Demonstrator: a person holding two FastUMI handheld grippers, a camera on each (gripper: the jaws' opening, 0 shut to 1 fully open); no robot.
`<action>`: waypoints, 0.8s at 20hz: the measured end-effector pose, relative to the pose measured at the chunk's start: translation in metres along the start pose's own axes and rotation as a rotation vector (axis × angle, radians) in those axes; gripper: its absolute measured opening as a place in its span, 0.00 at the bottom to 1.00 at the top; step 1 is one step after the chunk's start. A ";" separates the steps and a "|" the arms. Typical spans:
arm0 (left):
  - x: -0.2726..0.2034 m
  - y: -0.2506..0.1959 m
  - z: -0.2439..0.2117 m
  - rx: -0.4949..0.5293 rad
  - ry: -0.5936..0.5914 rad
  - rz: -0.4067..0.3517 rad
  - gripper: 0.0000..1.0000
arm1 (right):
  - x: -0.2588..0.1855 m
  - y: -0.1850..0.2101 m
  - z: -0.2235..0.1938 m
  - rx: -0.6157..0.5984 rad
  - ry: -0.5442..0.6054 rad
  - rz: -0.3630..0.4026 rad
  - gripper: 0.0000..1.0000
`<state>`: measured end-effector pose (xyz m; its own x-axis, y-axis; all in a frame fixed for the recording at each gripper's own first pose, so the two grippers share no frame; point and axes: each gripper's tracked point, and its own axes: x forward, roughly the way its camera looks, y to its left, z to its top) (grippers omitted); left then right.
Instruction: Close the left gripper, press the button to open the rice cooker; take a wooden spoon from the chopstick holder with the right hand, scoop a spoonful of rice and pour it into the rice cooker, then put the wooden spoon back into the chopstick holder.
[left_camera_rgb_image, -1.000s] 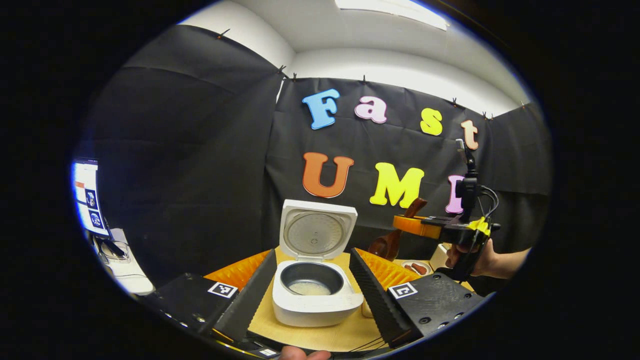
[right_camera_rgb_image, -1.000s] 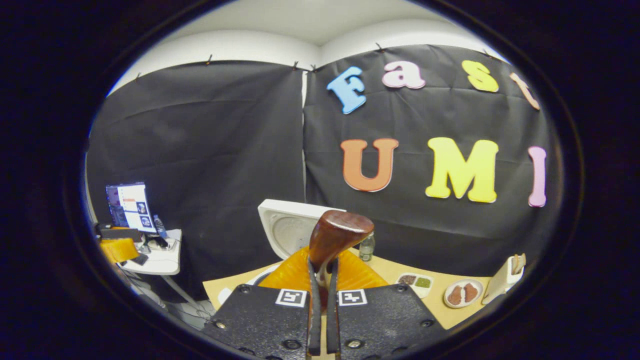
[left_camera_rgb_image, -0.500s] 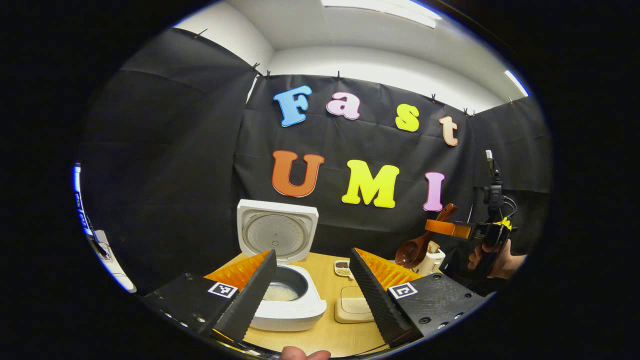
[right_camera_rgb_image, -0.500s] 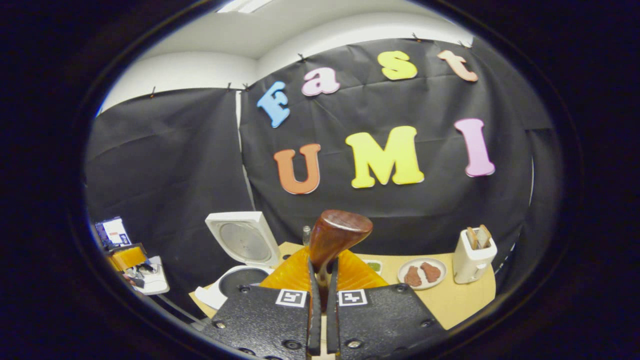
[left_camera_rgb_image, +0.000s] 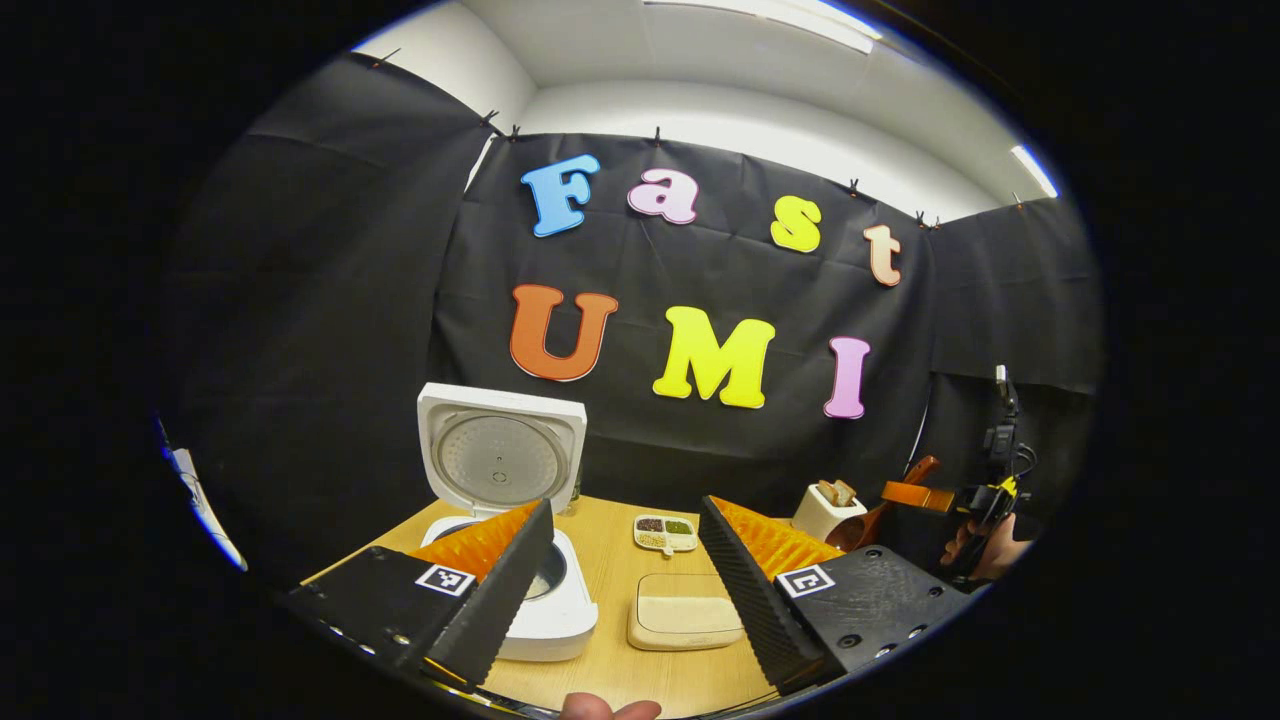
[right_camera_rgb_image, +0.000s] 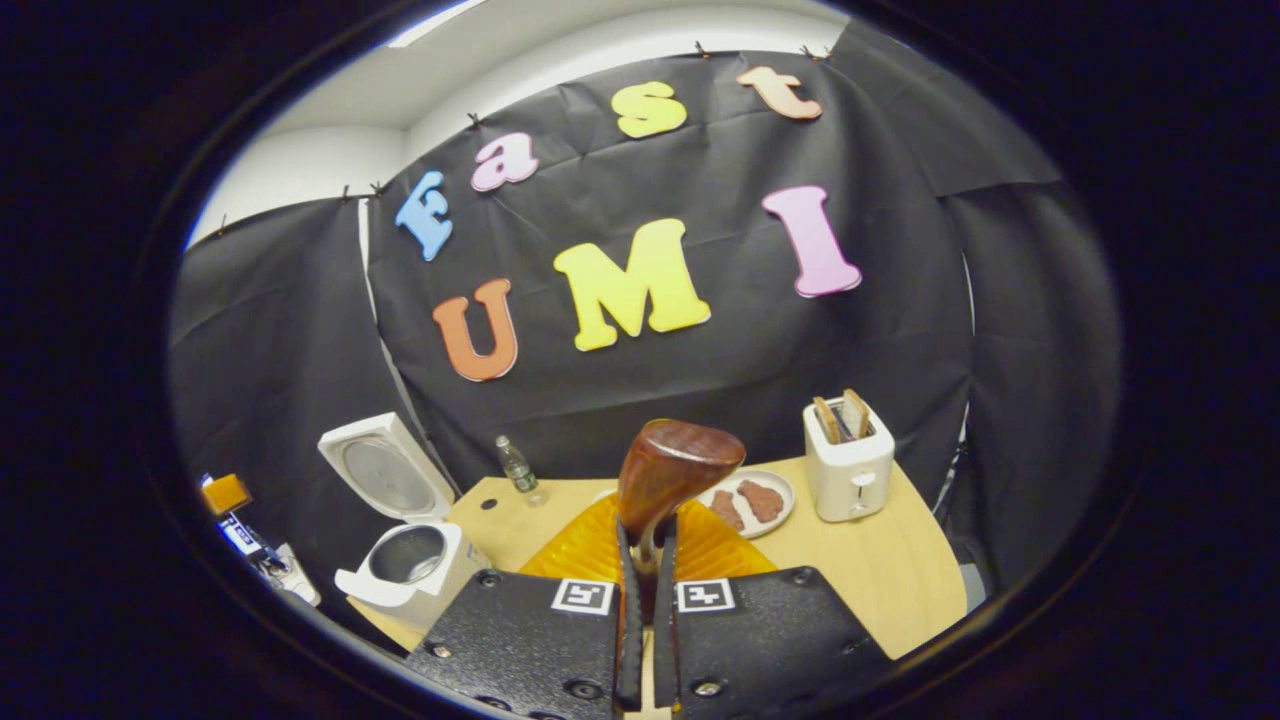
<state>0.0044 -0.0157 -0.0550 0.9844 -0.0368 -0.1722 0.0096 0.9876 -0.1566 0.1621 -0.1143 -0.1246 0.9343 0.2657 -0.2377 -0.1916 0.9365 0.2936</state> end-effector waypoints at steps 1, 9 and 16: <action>0.000 -0.001 0.000 -0.006 0.006 0.006 0.94 | 0.003 -0.008 -0.010 0.020 0.014 -0.011 0.10; -0.010 0.001 -0.004 0.021 0.041 0.067 0.94 | 0.039 -0.050 -0.096 0.050 0.131 -0.051 0.10; -0.019 0.002 -0.003 0.025 0.067 0.118 0.94 | 0.075 -0.063 -0.140 0.033 0.177 -0.034 0.10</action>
<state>-0.0144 -0.0130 -0.0547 0.9649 0.0708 -0.2529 -0.1006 0.9892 -0.1070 0.2027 -0.1216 -0.2905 0.8722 0.2729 -0.4060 -0.1481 0.9383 0.3126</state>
